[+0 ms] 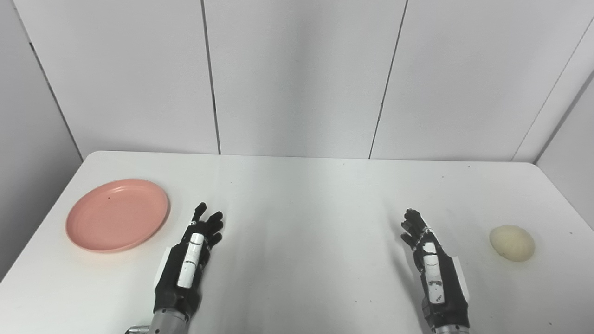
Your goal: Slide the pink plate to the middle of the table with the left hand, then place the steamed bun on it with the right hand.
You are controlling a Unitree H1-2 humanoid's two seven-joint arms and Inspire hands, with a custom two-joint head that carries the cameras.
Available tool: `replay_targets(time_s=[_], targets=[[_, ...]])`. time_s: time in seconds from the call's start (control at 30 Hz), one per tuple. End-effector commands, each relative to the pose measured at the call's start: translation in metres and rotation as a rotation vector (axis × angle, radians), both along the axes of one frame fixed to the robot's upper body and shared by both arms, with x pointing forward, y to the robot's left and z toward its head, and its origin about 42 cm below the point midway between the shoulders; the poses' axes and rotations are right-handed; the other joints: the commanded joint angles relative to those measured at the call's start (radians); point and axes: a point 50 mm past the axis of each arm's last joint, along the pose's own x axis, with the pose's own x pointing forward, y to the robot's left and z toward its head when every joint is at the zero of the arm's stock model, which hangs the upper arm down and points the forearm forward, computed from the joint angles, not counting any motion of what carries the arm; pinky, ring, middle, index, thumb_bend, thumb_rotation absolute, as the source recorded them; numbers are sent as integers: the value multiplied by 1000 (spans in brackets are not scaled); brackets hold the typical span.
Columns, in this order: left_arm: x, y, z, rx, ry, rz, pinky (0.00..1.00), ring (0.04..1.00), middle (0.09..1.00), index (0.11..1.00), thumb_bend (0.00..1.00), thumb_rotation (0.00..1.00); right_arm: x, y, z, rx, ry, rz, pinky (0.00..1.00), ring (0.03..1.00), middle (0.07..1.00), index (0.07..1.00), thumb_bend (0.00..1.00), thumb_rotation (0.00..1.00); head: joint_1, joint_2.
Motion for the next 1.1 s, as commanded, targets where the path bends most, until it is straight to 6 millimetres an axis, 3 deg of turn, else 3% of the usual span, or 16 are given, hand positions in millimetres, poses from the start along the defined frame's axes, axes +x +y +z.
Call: replay_targets(time_s=[0.0, 0.47, 1.07], targets=[[4, -8, 8, -8, -48, -14, 937, 911, 895, 955, 768, 855, -6, -5, -16, 8, 16, 3, 931, 922, 917, 875, 785, 1000, 26, -11], [5, -33, -10, 5, -53, -34, 949, 924, 902, 961, 723, 863, -5, -32, -32, 5, 24, 15, 946, 924, 931, 894, 741, 1000, 159, -105], [4, -32, -16, 9, -70, -26, 947, 929, 902, 969, 697, 878, -7, -29, -34, -2, 34, 7, 937, 916, 920, 895, 723, 1000, 184, -135]])
